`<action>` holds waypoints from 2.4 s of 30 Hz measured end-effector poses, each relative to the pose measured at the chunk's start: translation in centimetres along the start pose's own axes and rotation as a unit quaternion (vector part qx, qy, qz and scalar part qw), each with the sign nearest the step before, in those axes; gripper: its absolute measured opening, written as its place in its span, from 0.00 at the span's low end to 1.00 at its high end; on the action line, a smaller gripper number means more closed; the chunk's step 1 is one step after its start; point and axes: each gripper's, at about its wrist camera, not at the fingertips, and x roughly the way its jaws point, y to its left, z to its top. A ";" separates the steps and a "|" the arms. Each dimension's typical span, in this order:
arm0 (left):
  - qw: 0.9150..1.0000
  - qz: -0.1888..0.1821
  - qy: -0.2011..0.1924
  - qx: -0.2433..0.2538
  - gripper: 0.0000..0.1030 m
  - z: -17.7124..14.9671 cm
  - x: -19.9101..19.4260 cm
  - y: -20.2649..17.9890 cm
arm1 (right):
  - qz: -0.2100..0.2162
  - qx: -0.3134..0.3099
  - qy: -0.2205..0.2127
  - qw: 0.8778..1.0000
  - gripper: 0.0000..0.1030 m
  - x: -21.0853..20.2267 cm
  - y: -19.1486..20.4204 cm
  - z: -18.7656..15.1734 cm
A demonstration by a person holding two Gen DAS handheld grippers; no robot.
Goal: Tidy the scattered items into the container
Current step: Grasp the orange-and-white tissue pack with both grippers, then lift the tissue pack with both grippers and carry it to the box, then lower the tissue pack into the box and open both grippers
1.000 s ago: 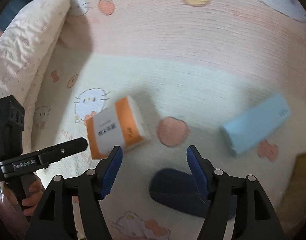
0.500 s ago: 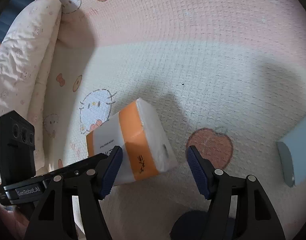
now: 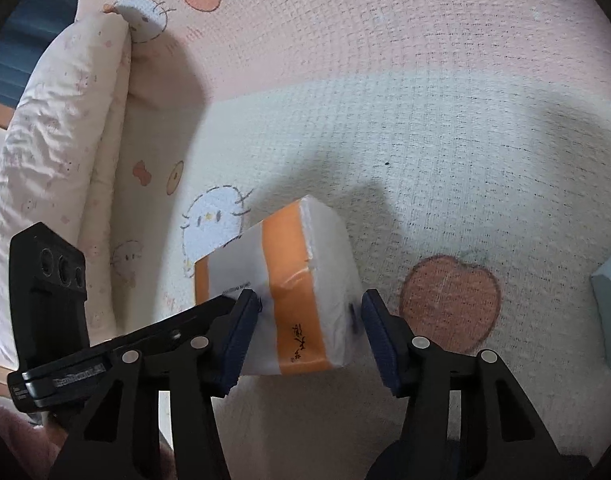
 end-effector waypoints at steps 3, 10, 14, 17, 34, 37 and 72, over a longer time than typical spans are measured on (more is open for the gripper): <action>1.000 -0.020 -0.010 0.000 0.53 0.0 -0.9 -0.3 | -0.017 -0.020 -0.014 1.000 0.51 -1.5 1.1 -0.5; 0.997 -0.062 -0.031 0.023 0.53 -0.4 -4.1 -2.5 | -0.054 -0.056 -0.069 0.995 0.51 -6.9 3.2 -1.1; 0.994 -0.089 -0.048 0.052 0.53 -1.1 -6.3 -5.2 | -0.072 -0.063 -0.106 0.990 0.51 -10.9 4.1 -1.7; 0.990 -0.109 -0.056 0.075 0.53 -2.2 -7.4 -8.4 | -0.092 -0.067 -0.139 0.984 0.51 -14.8 4.6 -2.5; 0.945 -0.190 -0.062 0.260 0.53 -9.9 -10.3 -26.7 | -0.156 -0.010 -0.291 0.944 0.54 -34.2 1.4 -11.1; 0.938 -0.195 -0.055 0.280 0.53 -11.6 -9.9 -29.3 | -0.158 0.009 -0.302 0.940 0.54 -36.0 0.4 -13.1; 0.888 -0.057 0.273 0.366 0.52 -24.6 3.0 -43.8 | -0.144 0.220 -0.161 0.951 0.54 -46.0 -16.9 -24.2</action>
